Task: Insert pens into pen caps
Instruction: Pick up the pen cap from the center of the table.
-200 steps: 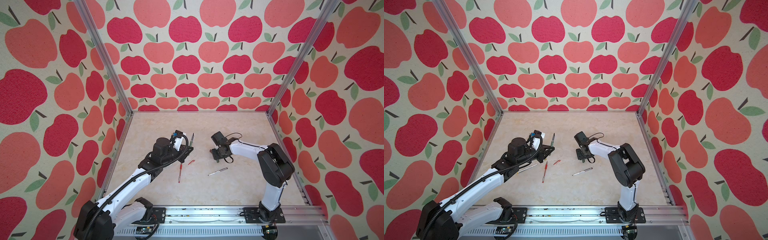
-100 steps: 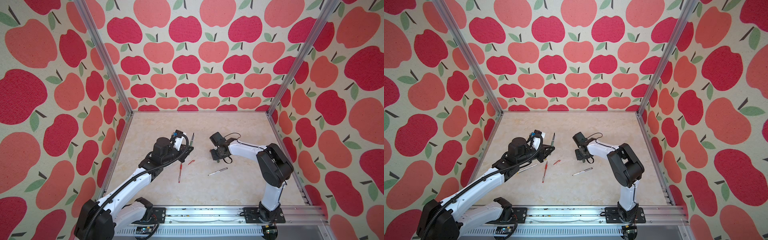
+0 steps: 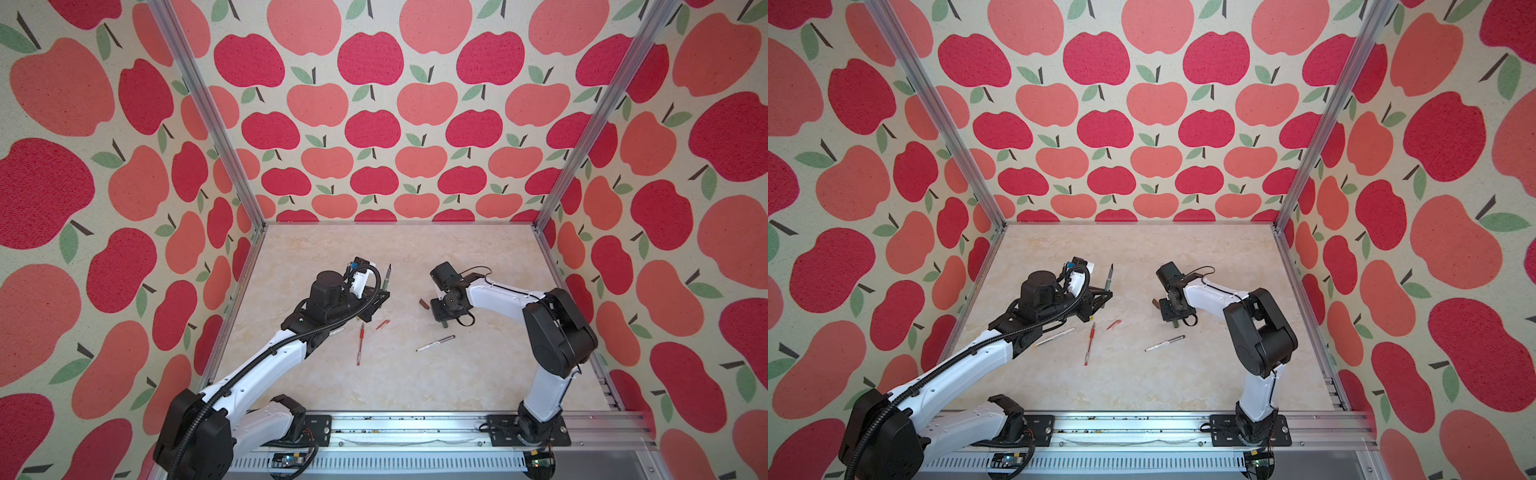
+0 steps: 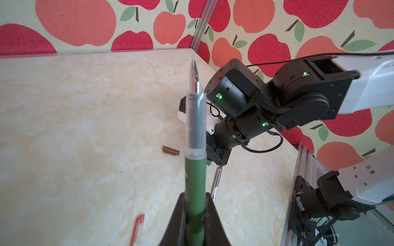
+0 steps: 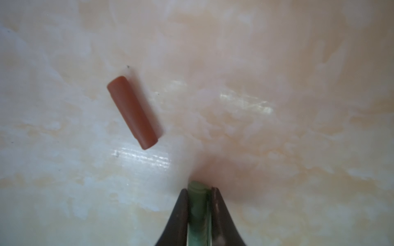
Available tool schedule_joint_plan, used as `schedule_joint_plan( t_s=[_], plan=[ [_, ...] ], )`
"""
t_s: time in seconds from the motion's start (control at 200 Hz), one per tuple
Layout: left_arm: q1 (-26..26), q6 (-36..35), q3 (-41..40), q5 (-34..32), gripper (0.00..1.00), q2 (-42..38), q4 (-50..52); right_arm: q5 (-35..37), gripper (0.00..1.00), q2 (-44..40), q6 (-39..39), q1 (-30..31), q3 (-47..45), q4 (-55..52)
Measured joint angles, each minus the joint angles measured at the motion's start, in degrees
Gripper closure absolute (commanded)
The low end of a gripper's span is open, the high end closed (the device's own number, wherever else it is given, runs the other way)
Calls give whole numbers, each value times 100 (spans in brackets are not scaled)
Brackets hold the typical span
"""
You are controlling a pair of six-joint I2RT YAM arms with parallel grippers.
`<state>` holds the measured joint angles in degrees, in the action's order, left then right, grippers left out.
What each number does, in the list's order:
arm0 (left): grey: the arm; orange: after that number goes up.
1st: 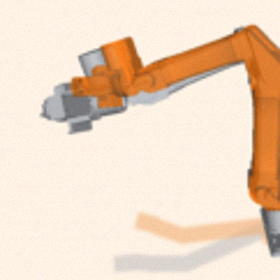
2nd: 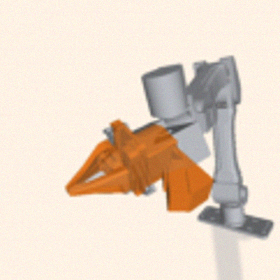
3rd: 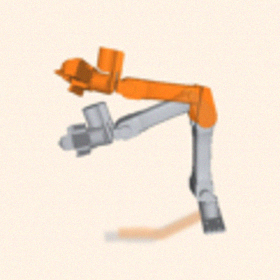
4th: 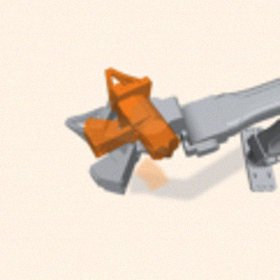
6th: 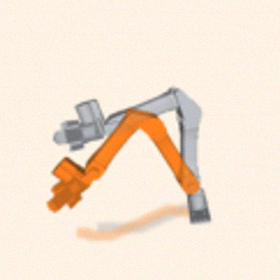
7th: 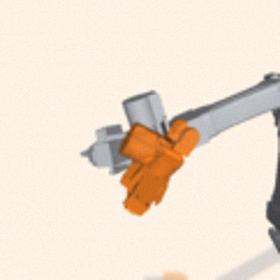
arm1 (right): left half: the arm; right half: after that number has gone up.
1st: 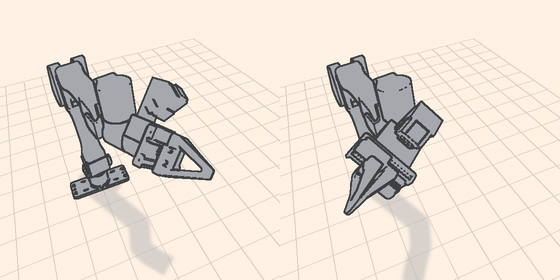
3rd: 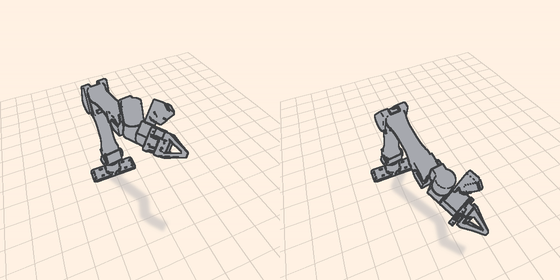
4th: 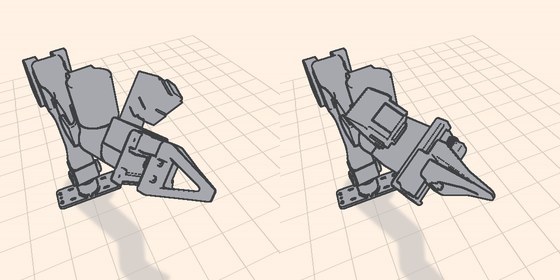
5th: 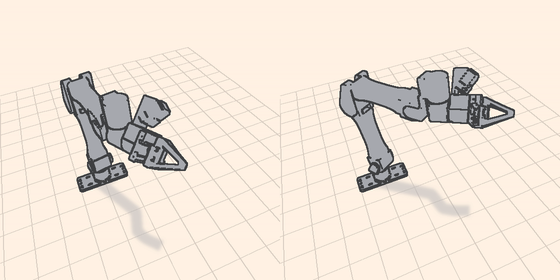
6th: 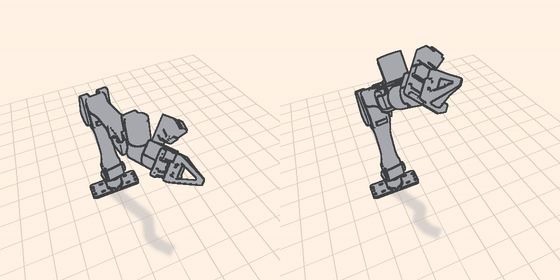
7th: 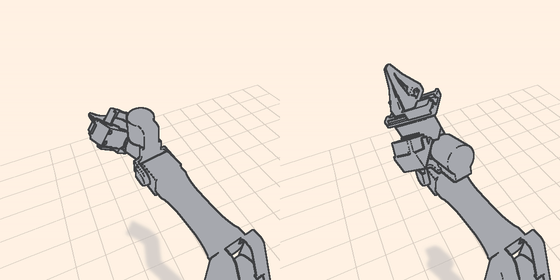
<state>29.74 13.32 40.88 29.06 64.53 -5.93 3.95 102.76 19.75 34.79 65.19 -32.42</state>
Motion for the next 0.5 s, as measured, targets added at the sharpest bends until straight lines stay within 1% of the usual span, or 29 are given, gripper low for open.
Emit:
schedule_joint_plan(
  t_s=[0.09,0.235,0.37,0.5],
  plan=[
    [55,0,0,52,100,144,-17,-376,90,-415,0,-308,-9,-22],
    [227,7,57,164,100,483,-101,-1316,89,-1215,238,-763,-98,348],
    [472,37,155,219,100,813,-284,-2264,89,-1705,796,-1169,-352,1051],
    [638,214,291,382,100,1099,-450,-2855,89,-1956,1469,-1412,-623,1799]
  ],
)
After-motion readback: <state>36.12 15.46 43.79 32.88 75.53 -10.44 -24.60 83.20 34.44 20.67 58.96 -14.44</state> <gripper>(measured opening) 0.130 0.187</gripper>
